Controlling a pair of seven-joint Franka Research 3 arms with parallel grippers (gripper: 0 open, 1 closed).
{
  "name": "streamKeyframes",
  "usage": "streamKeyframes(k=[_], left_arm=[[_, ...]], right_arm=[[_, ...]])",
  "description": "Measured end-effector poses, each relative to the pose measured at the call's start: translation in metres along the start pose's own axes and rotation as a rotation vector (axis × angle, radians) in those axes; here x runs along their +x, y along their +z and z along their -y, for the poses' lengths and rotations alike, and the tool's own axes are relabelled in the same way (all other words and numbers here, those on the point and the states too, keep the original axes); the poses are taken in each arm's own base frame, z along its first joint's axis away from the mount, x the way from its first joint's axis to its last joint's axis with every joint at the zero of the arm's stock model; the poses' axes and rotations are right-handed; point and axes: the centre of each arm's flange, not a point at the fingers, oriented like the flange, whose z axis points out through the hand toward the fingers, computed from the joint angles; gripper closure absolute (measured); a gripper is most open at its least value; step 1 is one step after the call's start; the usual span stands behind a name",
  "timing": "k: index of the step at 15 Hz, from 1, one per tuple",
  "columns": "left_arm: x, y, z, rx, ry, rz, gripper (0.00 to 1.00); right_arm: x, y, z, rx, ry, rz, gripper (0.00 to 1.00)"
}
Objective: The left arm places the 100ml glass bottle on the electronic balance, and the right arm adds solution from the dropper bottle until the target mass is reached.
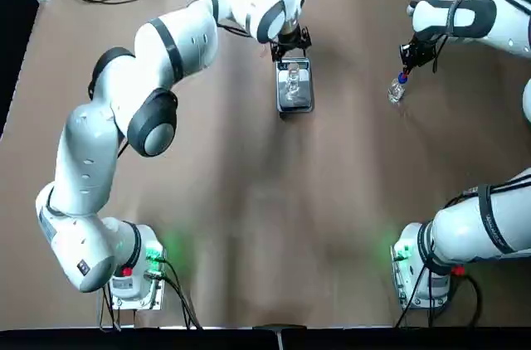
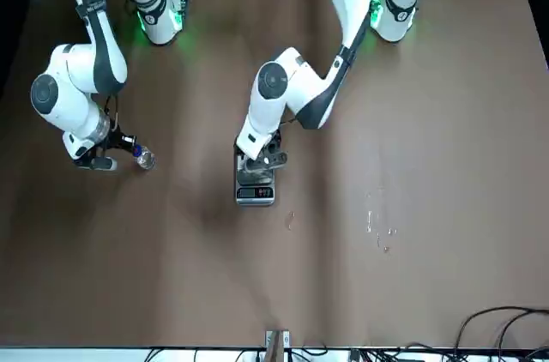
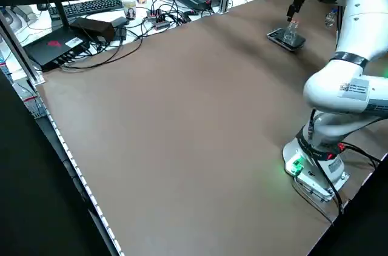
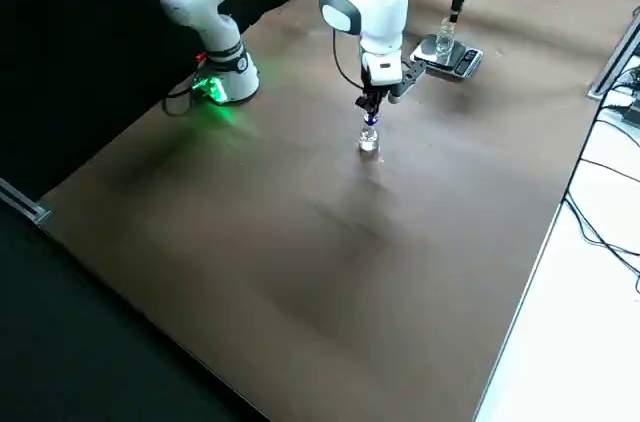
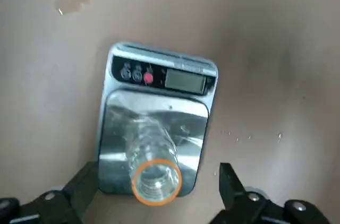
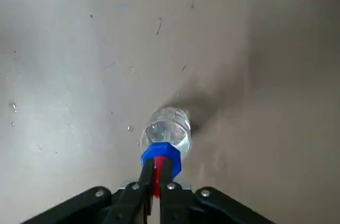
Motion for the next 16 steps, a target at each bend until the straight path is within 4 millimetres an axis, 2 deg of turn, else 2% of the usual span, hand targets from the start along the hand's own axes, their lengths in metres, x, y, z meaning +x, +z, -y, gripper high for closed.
streamKeyframes(k=[3, 6, 8, 10, 14, 15, 16], left_arm=[[0.037, -0.042, 0.019, 0.002, -0.045, -0.016, 0.0], [0.082, -0.106, 0.054, 0.024, -0.041, -0.059, 0.0], [0.113, -0.149, 0.086, 0.043, -0.032, -0.08, 0.0], [0.144, -0.182, 0.127, 0.069, -0.007, -0.076, 0.0], [0.197, -0.235, 0.226, 0.137, 0.12, -0.01, 0.0], [0.211, -0.267, 0.268, 0.148, 0.172, 0.007, 0.0], [0.215, -0.285, 0.285, 0.148, 0.19, 0.004, 0.0]], right_arm=[[0.001, -0.002, 0.0, 0.0, 0.0, -0.001, 0.91], [0.003, -0.009, 0.0, 0.001, 0.001, 0.009, 0.91], [0.006, -0.014, -0.001, 0.002, 0.003, 0.009, 0.91], [0.007, -0.016, -0.002, 0.003, 0.004, 0.007, 0.91], [0.007, -0.016, -0.003, 0.003, 0.006, 0.007, 0.91], [0.007, -0.016, -0.003, 0.003, 0.006, 0.007, 0.91], [0.007, -0.016, -0.003, 0.003, 0.006, 0.007, 0.91]])
